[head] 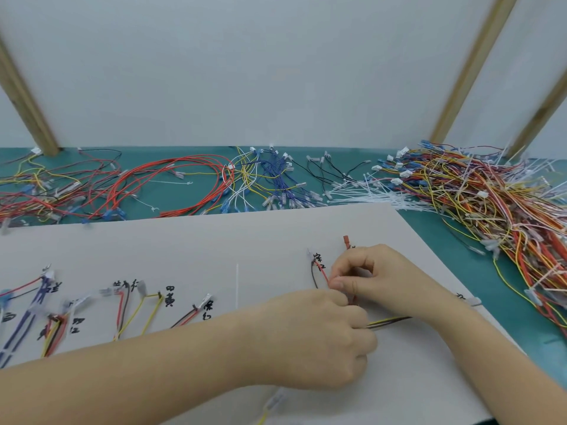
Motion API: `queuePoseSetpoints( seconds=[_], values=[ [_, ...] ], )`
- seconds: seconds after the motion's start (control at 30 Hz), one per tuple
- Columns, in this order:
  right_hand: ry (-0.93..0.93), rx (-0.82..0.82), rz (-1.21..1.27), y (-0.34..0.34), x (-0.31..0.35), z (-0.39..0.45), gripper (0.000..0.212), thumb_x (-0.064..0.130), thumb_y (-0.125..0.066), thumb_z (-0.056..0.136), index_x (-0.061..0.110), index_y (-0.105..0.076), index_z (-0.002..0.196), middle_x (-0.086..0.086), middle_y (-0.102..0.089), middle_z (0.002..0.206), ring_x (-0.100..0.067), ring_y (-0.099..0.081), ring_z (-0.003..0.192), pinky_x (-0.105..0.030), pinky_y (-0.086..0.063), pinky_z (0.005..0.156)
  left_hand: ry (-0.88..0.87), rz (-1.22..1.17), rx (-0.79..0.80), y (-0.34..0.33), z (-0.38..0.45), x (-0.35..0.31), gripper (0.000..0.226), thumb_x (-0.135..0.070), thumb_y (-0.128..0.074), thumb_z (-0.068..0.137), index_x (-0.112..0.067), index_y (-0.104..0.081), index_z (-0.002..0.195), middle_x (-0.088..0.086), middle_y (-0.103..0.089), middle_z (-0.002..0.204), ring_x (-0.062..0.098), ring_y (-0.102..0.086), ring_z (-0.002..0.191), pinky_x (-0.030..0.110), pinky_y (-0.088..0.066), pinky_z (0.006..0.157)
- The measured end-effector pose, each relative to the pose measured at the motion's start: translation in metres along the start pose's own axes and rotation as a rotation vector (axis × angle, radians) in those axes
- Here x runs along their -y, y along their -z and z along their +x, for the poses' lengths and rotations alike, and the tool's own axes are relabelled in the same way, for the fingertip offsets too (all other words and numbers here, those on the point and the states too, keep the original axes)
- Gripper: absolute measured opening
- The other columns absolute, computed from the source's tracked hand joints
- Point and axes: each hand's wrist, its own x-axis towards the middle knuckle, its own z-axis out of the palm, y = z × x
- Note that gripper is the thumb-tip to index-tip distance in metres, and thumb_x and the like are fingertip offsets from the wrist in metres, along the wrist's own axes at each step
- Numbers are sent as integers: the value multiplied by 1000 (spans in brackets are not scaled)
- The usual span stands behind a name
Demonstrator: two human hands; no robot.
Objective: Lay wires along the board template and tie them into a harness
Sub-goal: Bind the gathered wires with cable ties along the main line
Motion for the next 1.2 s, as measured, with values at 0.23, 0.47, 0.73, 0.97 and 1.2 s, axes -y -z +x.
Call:
queuePoseSetpoints(
  seconds=[0.23, 0.47, 0.73, 0.97, 1.2],
  values=[
    [50, -36, -184, -7, -3, -3, 22, 16, -67, 81, 32, -59, 67, 8, -61, 75, -1, -52, 77, -29, -46, 76, 63, -23, -41, -5, -3, -4, 29, -17, -42, 77, -28, -60, 57, -13, -56, 62, 7, -52, 60, 20, -38, 59],
    [84, 40, 20, -4, 2, -6, 26, 14, -70, 72, 39, -70, 67, 14, -67, 79, 2, -60, 74, -12, -44, 68, 458, -607, -152, -10, -1, -13, 10, -20, -45, 67, -20, -55, 64, -6, -54, 64, 15, -51, 61, 24, -44, 56],
    [106, 229, 45, 1, -4, -9, 16, 20, -64, 77, 35, -70, 75, 1, -67, 88, -12, -63, 84, -27, -51, 78, 1092, -1276, -317, -16, -4, -17, 17, -16, -57, 82, -27, -48, 72, -5, -66, 67, 0, -48, 51, 9, -33, 51],
    [80, 238, 68, 3, -3, -9, 22, 5, -64, 83, 26, -71, 83, -3, -68, 90, -12, -65, 81, -23, -51, 78, 1157, -1373, -277, -22, -9, -16, 10, -18, -60, 79, -24, -57, 71, -5, -71, 71, 0, -52, 53, 13, -40, 54],
    [91, 219, 38, 3, 0, -9, 33, 1, -63, 84, 32, -72, 77, 0, -67, 88, -9, -62, 80, -22, -49, 77, 1157, -1461, -232, -22, -10, -13, 3, -24, -59, 72, -24, -59, 69, -2, -71, 70, 7, -56, 58, 33, -51, 65]
  ],
)
